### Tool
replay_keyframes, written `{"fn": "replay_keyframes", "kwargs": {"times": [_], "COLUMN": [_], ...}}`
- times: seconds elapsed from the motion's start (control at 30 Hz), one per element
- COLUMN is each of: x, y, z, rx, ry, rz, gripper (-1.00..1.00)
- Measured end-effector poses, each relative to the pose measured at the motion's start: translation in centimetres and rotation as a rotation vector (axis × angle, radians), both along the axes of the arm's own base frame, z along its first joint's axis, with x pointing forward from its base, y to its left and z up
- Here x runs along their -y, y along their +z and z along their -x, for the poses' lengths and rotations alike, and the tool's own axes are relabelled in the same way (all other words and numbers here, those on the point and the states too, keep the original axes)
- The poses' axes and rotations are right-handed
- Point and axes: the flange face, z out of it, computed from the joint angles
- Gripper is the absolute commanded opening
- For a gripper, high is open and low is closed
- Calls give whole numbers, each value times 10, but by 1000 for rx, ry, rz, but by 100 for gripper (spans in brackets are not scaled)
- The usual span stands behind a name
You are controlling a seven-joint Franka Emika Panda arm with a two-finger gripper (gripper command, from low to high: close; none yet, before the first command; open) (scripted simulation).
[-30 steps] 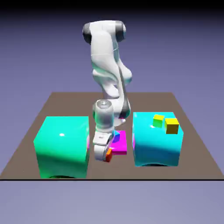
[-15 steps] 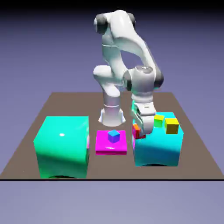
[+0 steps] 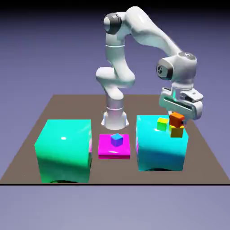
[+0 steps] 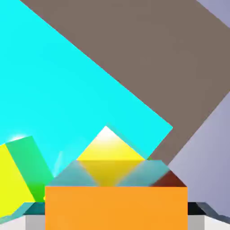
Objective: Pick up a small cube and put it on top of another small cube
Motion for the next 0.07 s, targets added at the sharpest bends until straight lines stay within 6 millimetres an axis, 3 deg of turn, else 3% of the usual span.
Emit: {"fn": "replay_keyframes", "kwargs": {"times": [0.07], "x": [-1], "y": [34], "z": [2], "rx": [0], "ry": [2], "rz": [-3], "gripper": [100]}}
